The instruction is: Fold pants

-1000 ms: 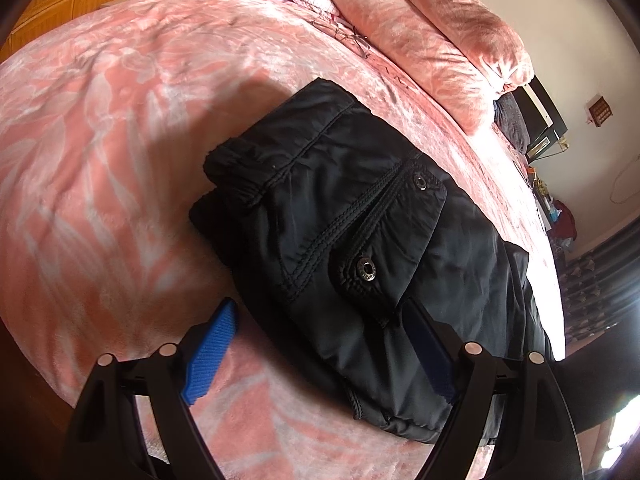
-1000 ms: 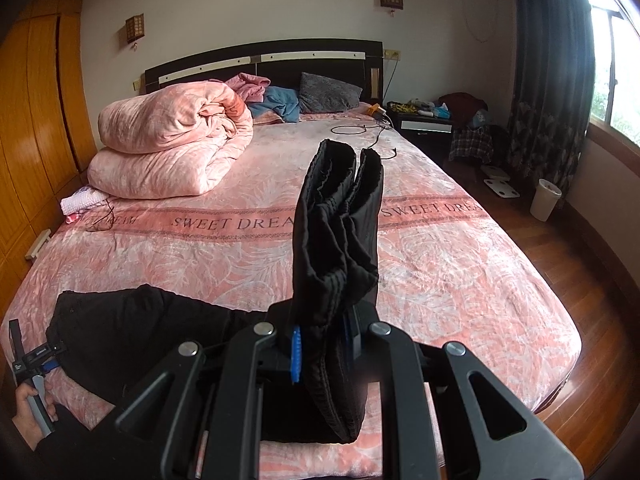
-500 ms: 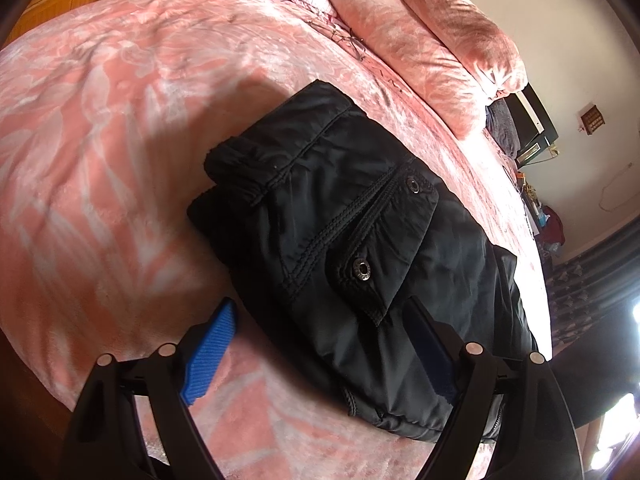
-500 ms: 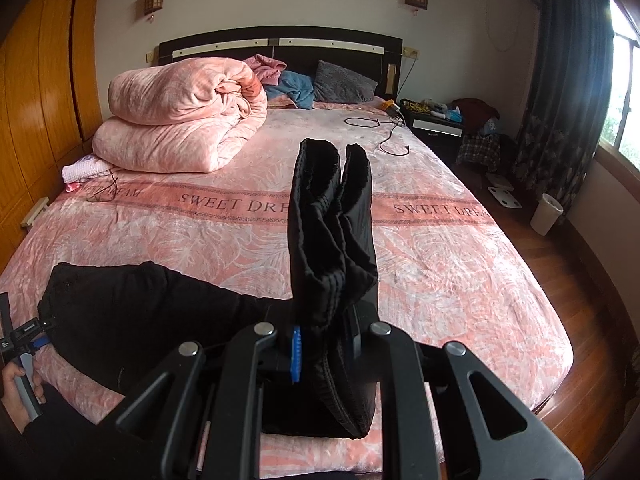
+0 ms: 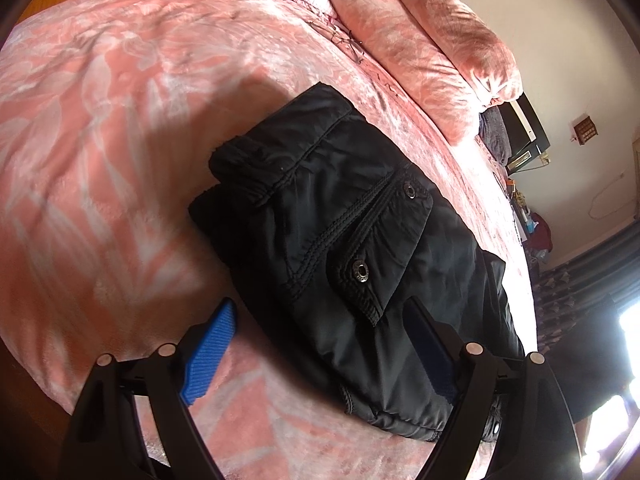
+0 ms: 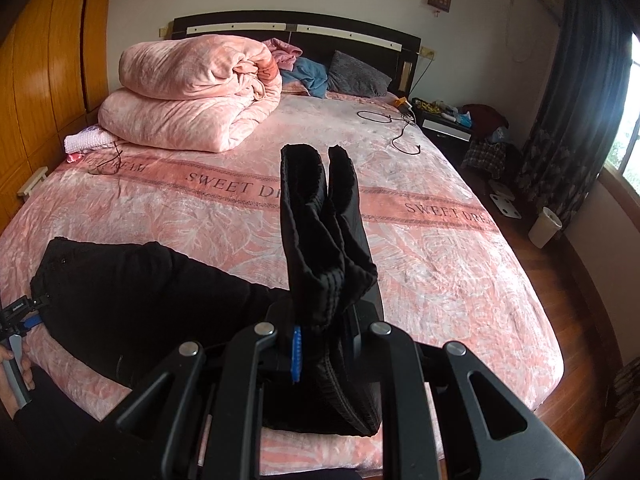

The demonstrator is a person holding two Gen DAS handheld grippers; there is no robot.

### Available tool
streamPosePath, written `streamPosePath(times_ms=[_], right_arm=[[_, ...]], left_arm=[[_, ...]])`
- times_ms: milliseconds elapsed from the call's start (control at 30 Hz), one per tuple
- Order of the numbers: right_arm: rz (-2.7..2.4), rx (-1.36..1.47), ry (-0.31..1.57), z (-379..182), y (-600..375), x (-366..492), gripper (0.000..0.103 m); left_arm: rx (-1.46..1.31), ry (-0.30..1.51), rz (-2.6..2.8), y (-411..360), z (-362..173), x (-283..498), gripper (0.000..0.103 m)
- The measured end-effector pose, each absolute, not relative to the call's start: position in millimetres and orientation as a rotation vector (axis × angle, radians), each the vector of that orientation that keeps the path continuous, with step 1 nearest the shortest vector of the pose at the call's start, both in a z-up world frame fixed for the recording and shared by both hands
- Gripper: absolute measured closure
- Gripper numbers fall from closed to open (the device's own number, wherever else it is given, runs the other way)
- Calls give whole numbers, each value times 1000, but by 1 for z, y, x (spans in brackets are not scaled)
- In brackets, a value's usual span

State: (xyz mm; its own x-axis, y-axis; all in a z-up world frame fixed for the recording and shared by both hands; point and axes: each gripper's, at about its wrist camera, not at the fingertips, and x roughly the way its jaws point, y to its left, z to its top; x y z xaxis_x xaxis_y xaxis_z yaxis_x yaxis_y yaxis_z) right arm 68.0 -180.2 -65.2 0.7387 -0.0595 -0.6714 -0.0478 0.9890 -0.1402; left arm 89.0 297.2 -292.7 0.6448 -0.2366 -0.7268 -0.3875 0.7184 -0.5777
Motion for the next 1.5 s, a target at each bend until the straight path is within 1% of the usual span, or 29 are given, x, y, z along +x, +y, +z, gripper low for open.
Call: streamPosePath(times_ms=[1000,1500], right_arm=[[-3,-351,841,-110,-90,90,89],[5,-432,845,-134,-53,86,89]], left_arm=[[-877,860,20,315,-297,77,17],[-892,858,2,323,-299,69,17]])
